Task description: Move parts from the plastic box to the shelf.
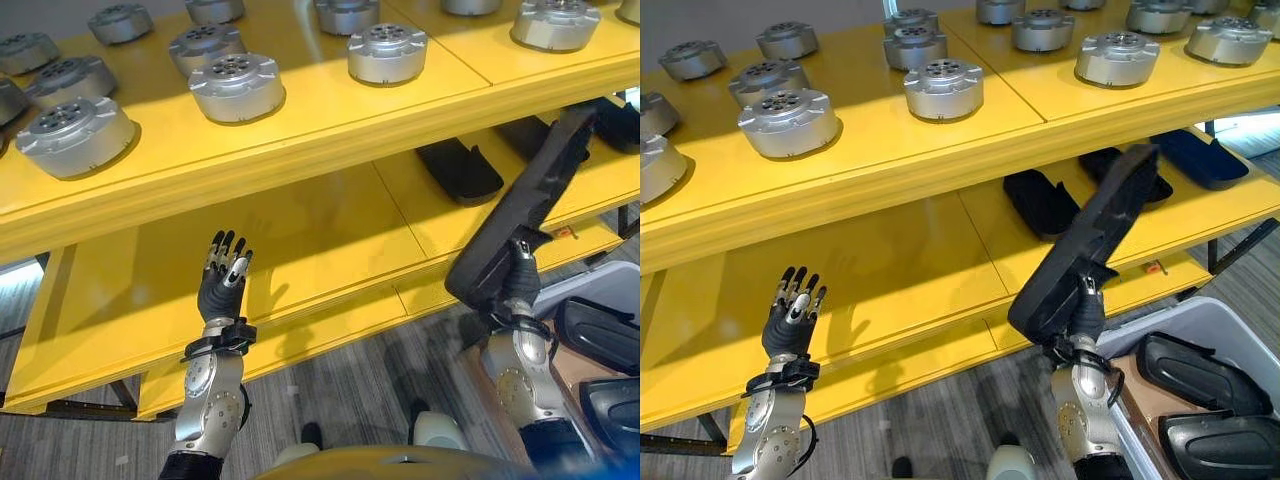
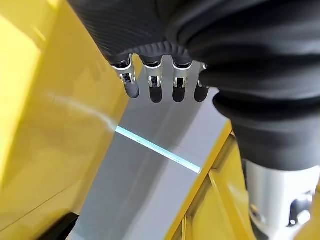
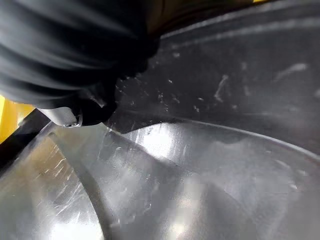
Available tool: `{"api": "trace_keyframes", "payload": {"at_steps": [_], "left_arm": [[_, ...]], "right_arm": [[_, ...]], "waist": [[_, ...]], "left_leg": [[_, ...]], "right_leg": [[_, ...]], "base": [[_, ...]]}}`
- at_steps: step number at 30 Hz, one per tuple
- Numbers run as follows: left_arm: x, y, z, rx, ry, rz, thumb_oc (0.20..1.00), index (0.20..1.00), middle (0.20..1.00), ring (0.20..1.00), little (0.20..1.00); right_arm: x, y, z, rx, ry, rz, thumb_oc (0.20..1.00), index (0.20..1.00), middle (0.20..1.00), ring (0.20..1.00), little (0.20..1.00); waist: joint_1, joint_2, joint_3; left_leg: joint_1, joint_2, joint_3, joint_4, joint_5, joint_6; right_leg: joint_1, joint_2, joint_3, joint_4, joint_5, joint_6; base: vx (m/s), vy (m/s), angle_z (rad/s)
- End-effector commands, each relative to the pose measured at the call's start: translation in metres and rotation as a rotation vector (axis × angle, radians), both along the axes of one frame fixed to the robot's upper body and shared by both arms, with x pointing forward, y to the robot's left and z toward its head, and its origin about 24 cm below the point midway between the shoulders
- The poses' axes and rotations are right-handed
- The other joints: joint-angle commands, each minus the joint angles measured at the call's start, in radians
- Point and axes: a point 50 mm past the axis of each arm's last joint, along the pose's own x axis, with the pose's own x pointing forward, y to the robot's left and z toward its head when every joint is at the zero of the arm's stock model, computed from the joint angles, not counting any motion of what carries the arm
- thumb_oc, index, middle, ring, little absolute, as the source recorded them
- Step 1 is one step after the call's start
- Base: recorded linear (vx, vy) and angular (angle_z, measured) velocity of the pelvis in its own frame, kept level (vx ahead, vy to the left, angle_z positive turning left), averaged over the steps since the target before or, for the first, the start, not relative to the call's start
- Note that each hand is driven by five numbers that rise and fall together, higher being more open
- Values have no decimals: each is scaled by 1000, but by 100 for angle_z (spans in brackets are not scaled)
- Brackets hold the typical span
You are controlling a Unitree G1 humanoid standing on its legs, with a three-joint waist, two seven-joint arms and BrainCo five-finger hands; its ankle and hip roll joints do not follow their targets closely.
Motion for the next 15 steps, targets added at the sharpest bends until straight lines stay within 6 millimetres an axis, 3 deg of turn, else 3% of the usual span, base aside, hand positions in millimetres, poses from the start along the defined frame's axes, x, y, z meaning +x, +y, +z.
{"api": "trace_keyframes", "payload": {"at_steps": [1,11,15], "left_arm": [[4,5,31,54,-149,-51,1000,1000,1000,1000,1000],[6,2,31,48,-141,-87,1000,1000,1000,1000,1000],[7,-1,33,48,-148,-113,1000,1000,1000,1000,1000]], "right_arm": [[28,13,67,-128,-302,81,200,200,200,200,200],[59,44,115,-306,-426,207,200,200,200,200,200],[73,53,121,-308,-411,234,200,200,200,200,200]], "waist": [[28,-44,-12],[82,-68,-18],[98,-76,-18]], "left_leg": [[22,50,-53,39,-100,0],[18,56,-79,25,-89,-2],[16,54,-87,32,-93,-1]], "right_leg": [[56,-83,38,-29,-3,63],[74,-77,16,-47,1,60],[76,-78,14,-44,2,60]], "base": [[0,0,0],[9,-13,12],[2,1,4]]}}
